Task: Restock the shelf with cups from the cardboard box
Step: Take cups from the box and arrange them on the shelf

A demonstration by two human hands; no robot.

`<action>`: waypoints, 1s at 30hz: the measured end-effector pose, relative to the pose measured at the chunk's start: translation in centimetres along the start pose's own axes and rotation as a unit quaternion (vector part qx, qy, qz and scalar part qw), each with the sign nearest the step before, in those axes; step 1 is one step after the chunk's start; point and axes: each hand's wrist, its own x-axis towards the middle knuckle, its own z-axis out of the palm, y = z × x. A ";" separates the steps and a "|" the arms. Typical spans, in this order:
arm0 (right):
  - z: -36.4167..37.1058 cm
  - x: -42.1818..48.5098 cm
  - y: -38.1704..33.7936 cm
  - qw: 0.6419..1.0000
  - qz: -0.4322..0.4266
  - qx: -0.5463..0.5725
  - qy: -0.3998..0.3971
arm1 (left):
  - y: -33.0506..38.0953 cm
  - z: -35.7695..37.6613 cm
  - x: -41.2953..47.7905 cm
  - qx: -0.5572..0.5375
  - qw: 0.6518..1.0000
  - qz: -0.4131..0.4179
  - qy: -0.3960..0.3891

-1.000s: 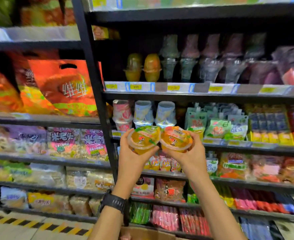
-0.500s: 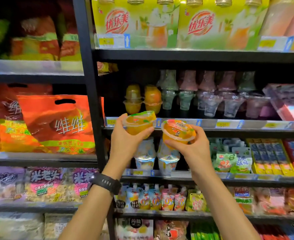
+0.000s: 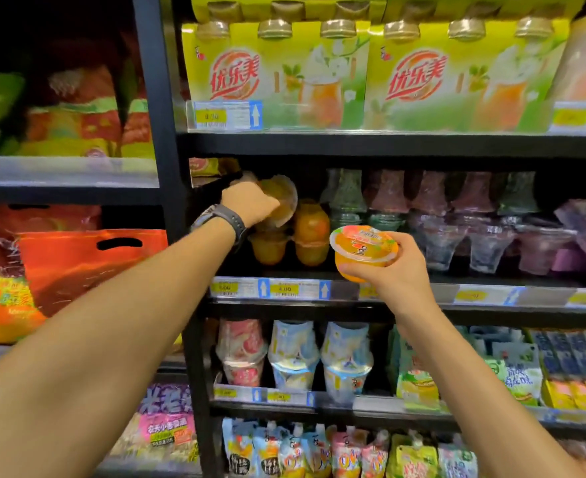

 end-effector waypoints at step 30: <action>4.5 8.9 2.1 0.922 0.147 -0.283 -0.221 | -1.4 4.6 2.1 0.080 0.990 0.014 -0.112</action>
